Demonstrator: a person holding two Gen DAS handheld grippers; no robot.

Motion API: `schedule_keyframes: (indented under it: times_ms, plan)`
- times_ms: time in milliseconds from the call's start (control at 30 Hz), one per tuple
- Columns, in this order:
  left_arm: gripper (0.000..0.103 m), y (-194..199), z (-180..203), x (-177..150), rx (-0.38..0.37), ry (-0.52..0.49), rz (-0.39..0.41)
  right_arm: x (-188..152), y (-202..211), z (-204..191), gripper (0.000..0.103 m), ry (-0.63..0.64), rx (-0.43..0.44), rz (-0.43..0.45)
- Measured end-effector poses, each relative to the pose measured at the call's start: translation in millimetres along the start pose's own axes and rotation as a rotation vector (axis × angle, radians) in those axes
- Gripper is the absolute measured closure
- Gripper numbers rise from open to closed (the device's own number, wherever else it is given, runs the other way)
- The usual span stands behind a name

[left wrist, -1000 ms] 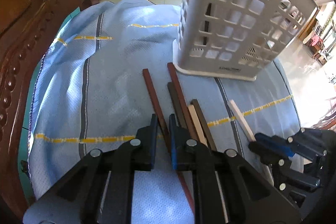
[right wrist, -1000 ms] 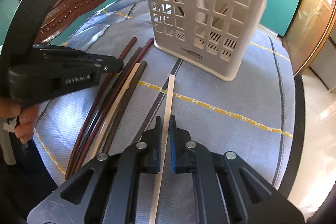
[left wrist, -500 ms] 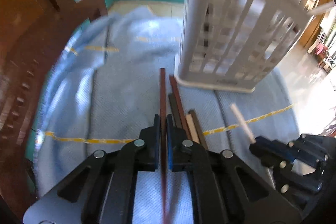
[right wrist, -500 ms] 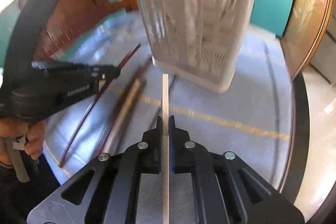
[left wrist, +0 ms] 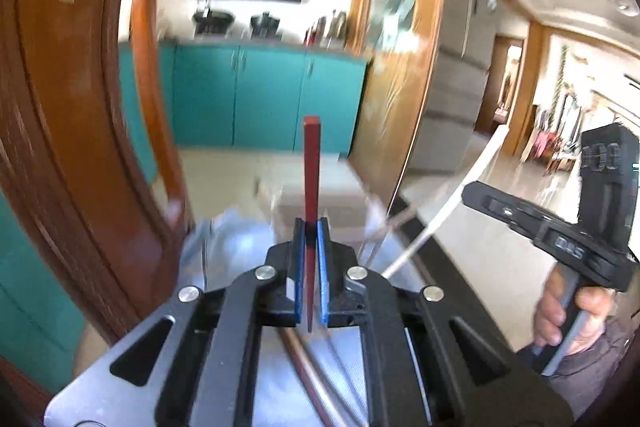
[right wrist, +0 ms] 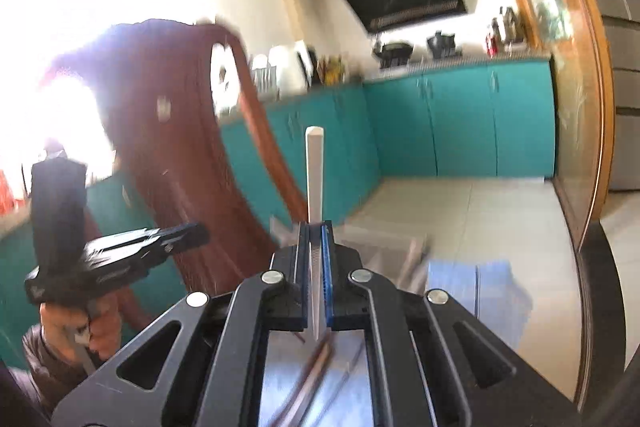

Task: Organize utensils
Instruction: 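Lift both held chopsticks up over the white caddy, then lower both chopsticks into the caddy and open both grippers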

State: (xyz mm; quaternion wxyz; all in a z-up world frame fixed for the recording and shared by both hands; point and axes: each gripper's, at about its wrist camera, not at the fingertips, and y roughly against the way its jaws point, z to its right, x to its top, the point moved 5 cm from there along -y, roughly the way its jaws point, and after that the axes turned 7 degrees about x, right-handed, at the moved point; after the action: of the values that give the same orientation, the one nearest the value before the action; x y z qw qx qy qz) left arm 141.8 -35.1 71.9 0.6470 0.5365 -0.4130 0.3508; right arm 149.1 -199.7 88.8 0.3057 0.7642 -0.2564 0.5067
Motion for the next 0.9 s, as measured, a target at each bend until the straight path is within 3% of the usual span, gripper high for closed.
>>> schedule_keyframes:
  times_ms: [200, 300, 367, 433, 600, 767, 900]
  plan:
    - [0.097, -0.8, 5.2, 68.1, 0.017, 0.051, 0.131, 59.4, -6.5, 25.4, 0.097, -0.032, -0.11, 0.16]
    - [0.096, -10.6, 2.6, 76.3, 0.022, 0.091, 0.171, 57.6, -6.3, 38.2, 0.097, -0.023, -0.186, 0.183]
    - [0.096, -24.8, 2.0, 78.2, 0.063, 0.1, 0.207, 49.4, -18.3, 48.5, 0.097, -0.028, -0.204, 0.159]
    - [0.096, -45.4, -0.6, 74.5, 0.088, 0.095, 0.195, 40.1, -30.6, 57.6, 0.097, -0.036, -0.213, 0.125]
    - [0.096, -90.7, -5.0, 42.2, 0.118, 0.074, 0.058, 14.3, -51.9, 62.0, 0.097, -0.01, -0.22, 0.051]
    - [0.096, -115.1, -5.2, 28.0, 0.141, 0.054, 0.003, -0.5, -61.6, 55.3, 0.096, 0.019, -0.235, 0.013]
    - [0.096, -110.8, -2.1, 26.5, 0.135, 0.048, 0.022, -2.8, -48.8, 47.5, 0.082, 0.025, -0.233, 0.04]
